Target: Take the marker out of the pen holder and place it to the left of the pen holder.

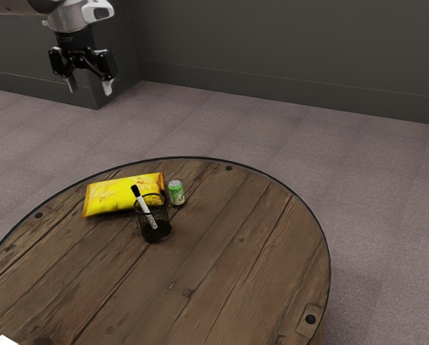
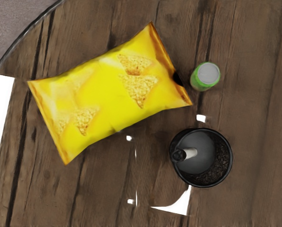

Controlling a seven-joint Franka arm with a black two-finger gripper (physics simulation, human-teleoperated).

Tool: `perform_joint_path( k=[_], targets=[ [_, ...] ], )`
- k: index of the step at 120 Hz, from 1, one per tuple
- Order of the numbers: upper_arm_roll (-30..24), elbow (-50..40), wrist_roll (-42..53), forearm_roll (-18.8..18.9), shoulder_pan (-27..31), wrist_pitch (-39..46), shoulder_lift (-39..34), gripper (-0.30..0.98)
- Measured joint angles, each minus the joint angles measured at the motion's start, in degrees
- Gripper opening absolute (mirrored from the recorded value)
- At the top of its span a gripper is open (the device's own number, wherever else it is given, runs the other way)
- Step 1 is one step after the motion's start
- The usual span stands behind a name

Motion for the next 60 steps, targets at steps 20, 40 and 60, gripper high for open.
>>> perform_joint_path(
  k=[20, 40, 60],
  targets=[
    [0.61, 0.41, 0.3, -0.58, 0.02, -1.12, 0.3, 0.67],
    [0.02, 0.5, -0.4, -3.25, -0.09, 2.9, 7.52, 0.67],
    [-0.8, 0.43, -1.06, -15.4, 4.42, 6.98, 20.12, 0.67]
  ],
)
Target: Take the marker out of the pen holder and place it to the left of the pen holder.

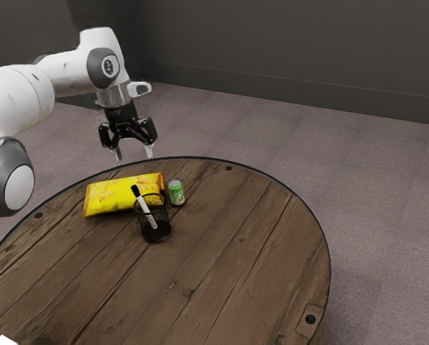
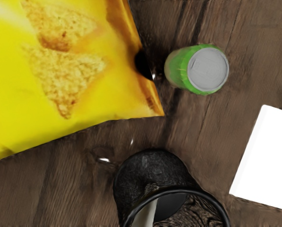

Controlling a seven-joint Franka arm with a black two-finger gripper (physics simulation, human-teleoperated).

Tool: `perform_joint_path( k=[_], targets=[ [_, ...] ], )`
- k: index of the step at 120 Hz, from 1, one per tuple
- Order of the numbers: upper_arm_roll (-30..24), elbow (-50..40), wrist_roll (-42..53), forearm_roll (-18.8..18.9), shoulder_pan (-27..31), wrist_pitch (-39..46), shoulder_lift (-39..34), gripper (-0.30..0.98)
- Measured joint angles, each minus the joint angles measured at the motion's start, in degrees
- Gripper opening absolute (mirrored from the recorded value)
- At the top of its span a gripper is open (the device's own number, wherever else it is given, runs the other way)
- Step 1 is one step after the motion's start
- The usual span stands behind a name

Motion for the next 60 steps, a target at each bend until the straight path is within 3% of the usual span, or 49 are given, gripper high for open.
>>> perform_joint_path(
  k=[23, 60],
  targets=[
    [-0.39, -0.48, -3.93, -7.68, 2.81, 0.11, 5.41, 0.67],
    [1.52, -1.07, -10.07, -9.43, 2.36, -5.94, 6.85, 0.66]
  ],
)
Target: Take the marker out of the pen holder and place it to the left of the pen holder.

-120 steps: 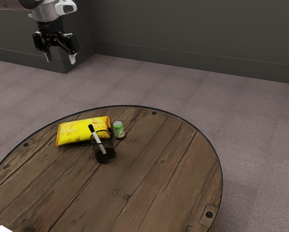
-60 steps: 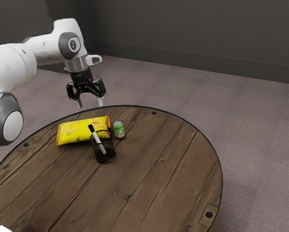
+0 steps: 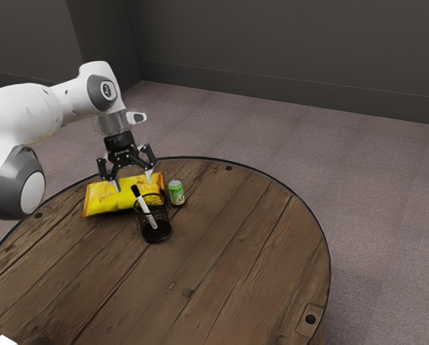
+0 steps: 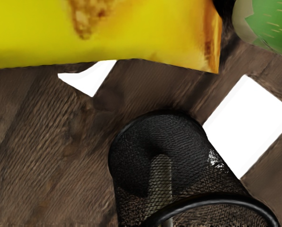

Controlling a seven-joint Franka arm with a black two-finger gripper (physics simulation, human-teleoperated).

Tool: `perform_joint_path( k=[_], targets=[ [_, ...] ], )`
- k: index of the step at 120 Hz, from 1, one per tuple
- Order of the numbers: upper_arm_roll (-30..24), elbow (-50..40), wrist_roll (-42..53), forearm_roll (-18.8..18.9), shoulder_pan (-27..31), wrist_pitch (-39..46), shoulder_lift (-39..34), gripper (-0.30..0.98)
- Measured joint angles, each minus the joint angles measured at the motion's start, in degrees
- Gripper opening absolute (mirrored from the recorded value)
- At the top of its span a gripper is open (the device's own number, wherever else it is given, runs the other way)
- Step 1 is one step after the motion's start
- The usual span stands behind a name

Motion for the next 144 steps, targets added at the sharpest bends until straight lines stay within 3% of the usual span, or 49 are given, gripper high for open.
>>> perform_joint_path(
  k=[12, 43, 73, 118, 132, 144],
  targets=[
    [0.05, -0.21, -1.44, -0.06, -0.44, -1.77, 0.5, 0.61],
    [-0.02, -0.14, -4.21, -0.38, -0.63, -4.23, 0.5, 0.27],
    [-0.05, 0.09, -5.97, -0.53, -0.63, -5.79, 0.48, 0.05],
    [-0.99, 2.65, -7.47, -1.23, -1.5, -6.92, -1.0, -0.06],
    [-0.69, 3.14, -7.77, 1.71, -3.94, -8.02, -7.47, -0.07],
    [-0.67, 2.96, -8.18, 8.49, -6.88, -10.1, -15.17, -0.08]
  ],
)
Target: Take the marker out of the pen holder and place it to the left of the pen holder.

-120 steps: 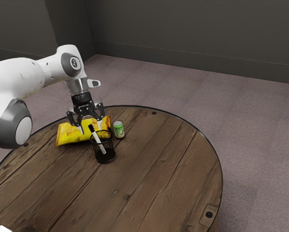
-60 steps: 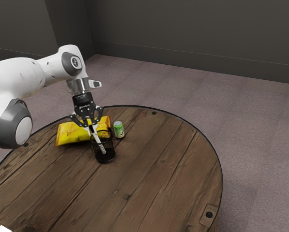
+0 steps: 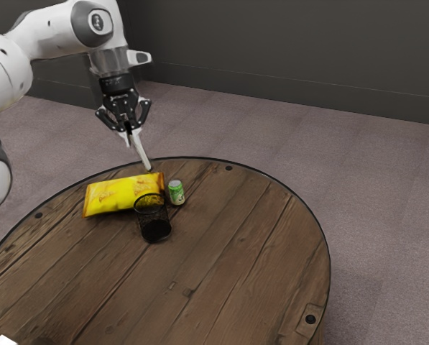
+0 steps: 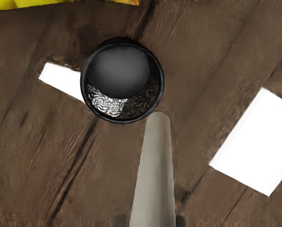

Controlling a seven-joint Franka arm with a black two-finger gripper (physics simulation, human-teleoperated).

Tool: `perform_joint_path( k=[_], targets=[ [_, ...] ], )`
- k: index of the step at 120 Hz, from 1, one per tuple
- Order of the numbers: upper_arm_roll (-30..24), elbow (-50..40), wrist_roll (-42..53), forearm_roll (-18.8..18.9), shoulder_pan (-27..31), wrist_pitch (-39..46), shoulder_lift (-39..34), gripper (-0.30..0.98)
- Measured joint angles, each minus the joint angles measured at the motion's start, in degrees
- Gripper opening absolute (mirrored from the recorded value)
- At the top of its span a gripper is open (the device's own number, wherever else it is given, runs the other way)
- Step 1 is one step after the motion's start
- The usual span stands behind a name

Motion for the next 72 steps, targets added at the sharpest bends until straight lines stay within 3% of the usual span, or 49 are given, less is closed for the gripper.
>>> perform_joint_path(
  k=[17, 36, 53, 72],
  targets=[
    [-0.06, -5.25, -1.18, 12.91, -2.08, -3.63, -4.9, -0.08],
    [0.02, -13.51, -3.79, 25.32, -3.64, -6.99, -4.63, -0.08],
    [0.46, -19.33, -6.9, 29.48, -3.21, -10.18, -3.73, -0.08],
    [1.55, -25.09, -10.58, 30.01, -3.0, -11.9, -2.75, -0.08]
  ],
)
